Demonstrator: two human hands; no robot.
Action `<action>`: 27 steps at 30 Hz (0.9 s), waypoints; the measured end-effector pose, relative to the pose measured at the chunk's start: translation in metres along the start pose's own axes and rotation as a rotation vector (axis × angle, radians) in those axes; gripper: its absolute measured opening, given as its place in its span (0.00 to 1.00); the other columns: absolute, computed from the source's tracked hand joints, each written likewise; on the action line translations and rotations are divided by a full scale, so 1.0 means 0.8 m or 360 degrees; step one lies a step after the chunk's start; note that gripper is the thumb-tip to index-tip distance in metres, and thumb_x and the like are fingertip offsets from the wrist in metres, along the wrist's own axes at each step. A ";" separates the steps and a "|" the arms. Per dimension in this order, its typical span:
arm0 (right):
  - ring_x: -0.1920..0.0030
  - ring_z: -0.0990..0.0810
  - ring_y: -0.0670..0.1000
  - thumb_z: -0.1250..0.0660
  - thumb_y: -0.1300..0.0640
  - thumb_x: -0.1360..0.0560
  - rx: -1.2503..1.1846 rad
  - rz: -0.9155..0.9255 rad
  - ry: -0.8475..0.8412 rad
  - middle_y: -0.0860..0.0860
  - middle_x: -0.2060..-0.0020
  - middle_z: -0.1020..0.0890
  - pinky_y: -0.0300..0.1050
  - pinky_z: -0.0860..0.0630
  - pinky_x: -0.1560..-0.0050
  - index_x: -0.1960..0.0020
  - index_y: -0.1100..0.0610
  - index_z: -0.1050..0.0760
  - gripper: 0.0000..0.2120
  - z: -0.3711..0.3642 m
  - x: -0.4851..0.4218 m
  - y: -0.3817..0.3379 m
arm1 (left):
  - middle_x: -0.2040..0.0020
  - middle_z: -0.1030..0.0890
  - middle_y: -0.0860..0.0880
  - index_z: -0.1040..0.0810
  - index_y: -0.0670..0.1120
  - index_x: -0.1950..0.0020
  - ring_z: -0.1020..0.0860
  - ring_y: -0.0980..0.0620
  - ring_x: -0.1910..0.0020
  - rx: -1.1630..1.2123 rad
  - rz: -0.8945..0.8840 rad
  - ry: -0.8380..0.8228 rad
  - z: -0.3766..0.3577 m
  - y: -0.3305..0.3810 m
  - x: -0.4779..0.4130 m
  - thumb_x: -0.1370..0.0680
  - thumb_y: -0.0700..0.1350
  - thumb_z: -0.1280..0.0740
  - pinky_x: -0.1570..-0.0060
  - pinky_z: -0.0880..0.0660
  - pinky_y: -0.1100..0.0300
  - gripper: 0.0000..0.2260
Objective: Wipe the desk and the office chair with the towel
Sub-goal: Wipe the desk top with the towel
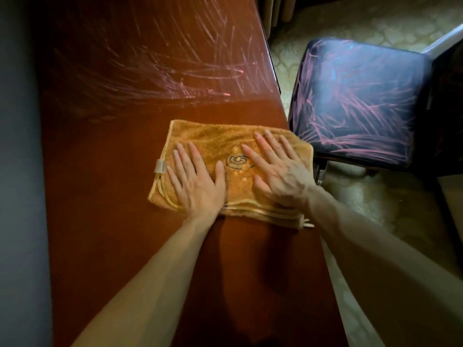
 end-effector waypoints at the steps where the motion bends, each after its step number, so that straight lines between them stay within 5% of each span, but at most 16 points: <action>1: 0.16 0.57 0.59 0.52 0.40 0.22 0.0013 -0.0001 -0.0008 0.57 0.16 0.52 0.64 0.57 0.18 0.15 0.46 0.54 0.36 0.004 -0.005 -0.006 | 0.16 0.59 0.41 0.58 0.44 0.15 0.60 0.45 0.16 0.0077 0.0104 -0.0033 -0.001 -0.006 0.009 0.15 0.63 0.50 0.20 0.60 0.40 0.36; 4: 0.16 0.57 0.60 0.49 0.43 0.24 -0.0149 -0.0473 0.0201 0.60 0.16 0.52 0.64 0.59 0.18 0.15 0.49 0.51 0.39 0.014 0.013 -0.021 | 0.16 0.60 0.39 0.57 0.42 0.15 0.62 0.43 0.17 0.0096 0.0114 -0.0066 0.000 -0.012 0.021 0.17 0.63 0.50 0.21 0.64 0.38 0.38; 8: 0.17 0.55 0.62 0.51 0.40 0.22 -0.0527 -0.1405 0.0367 0.65 0.17 0.52 0.62 0.55 0.18 0.15 0.59 0.53 0.40 -0.011 0.062 -0.028 | 0.16 0.60 0.44 0.55 0.48 0.15 0.60 0.43 0.17 -0.0217 -0.0742 -0.0078 0.017 0.013 -0.015 0.17 0.62 0.51 0.20 0.63 0.39 0.34; 11: 0.17 0.56 0.62 0.53 0.37 0.21 -0.0545 -0.1508 0.0327 0.64 0.17 0.52 0.60 0.57 0.18 0.16 0.60 0.54 0.41 -0.020 0.048 -0.019 | 0.15 0.52 0.45 0.53 0.51 0.15 0.55 0.44 0.16 -0.0530 -0.1463 -0.0182 0.010 0.018 -0.045 0.16 0.63 0.53 0.20 0.52 0.38 0.32; 13: 0.17 0.56 0.62 0.52 0.37 0.22 -0.0423 -0.1459 0.0383 0.64 0.17 0.51 0.61 0.57 0.18 0.16 0.60 0.53 0.42 -0.016 0.040 -0.014 | 0.15 0.52 0.45 0.53 0.52 0.15 0.54 0.44 0.16 -0.0692 -0.1635 -0.0183 0.000 0.006 -0.056 0.16 0.65 0.54 0.19 0.52 0.40 0.33; 21: 0.16 0.53 0.59 0.47 0.39 0.27 -0.0310 -0.1027 0.0398 0.61 0.17 0.49 0.59 0.57 0.17 0.16 0.57 0.49 0.44 0.008 -0.035 0.031 | 0.15 0.50 0.46 0.49 0.56 0.15 0.52 0.48 0.16 -0.0348 -0.0971 -0.0007 0.010 -0.009 -0.063 0.18 0.65 0.50 0.19 0.51 0.44 0.32; 27: 0.16 0.60 0.55 0.53 0.34 0.29 -0.0347 -0.0485 0.0042 0.58 0.16 0.56 0.56 0.63 0.18 0.15 0.52 0.55 0.46 0.028 -0.124 0.063 | 0.15 0.54 0.42 0.54 0.52 0.15 0.55 0.44 0.16 -0.0234 -0.0479 0.0054 0.004 -0.006 -0.040 0.17 0.65 0.54 0.19 0.53 0.41 0.33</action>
Point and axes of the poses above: each hand's wrist, its own x-axis away from the middle knuckle, its own z-axis out of the back of the hand, y = z × x, the point moved 10 cm from there along -x, towards the middle knuckle
